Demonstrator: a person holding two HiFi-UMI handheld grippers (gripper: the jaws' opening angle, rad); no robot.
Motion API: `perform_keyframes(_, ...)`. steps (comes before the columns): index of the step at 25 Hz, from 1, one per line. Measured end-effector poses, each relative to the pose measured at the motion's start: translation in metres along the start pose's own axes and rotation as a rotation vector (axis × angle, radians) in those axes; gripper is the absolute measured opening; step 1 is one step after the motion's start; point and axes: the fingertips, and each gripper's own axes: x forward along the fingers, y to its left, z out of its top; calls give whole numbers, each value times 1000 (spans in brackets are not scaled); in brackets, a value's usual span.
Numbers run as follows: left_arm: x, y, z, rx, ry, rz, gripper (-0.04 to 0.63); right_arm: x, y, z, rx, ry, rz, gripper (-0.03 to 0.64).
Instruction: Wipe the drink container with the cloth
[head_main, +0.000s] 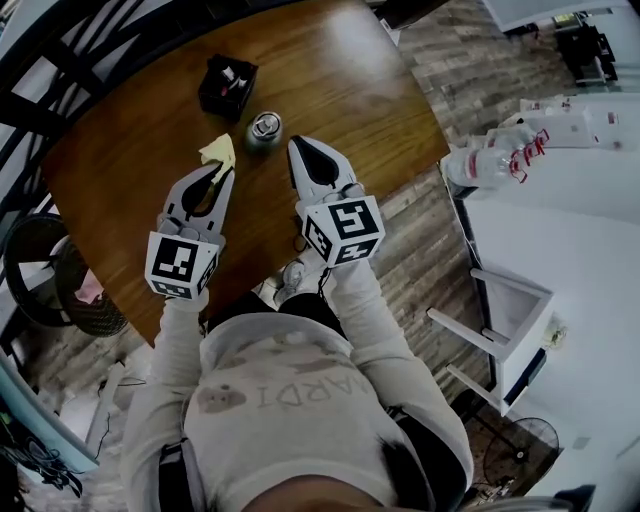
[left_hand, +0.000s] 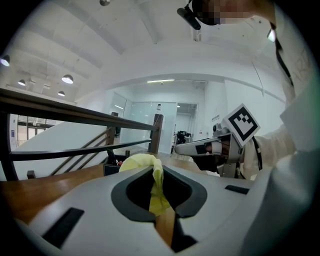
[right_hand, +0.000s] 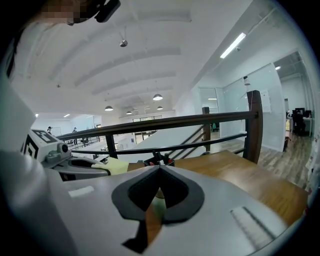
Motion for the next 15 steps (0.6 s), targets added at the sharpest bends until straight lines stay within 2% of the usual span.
perform_keyframes(15,43,13,-48,-24,89,-56,32,50,-16,-31,-9,103,-1,11)
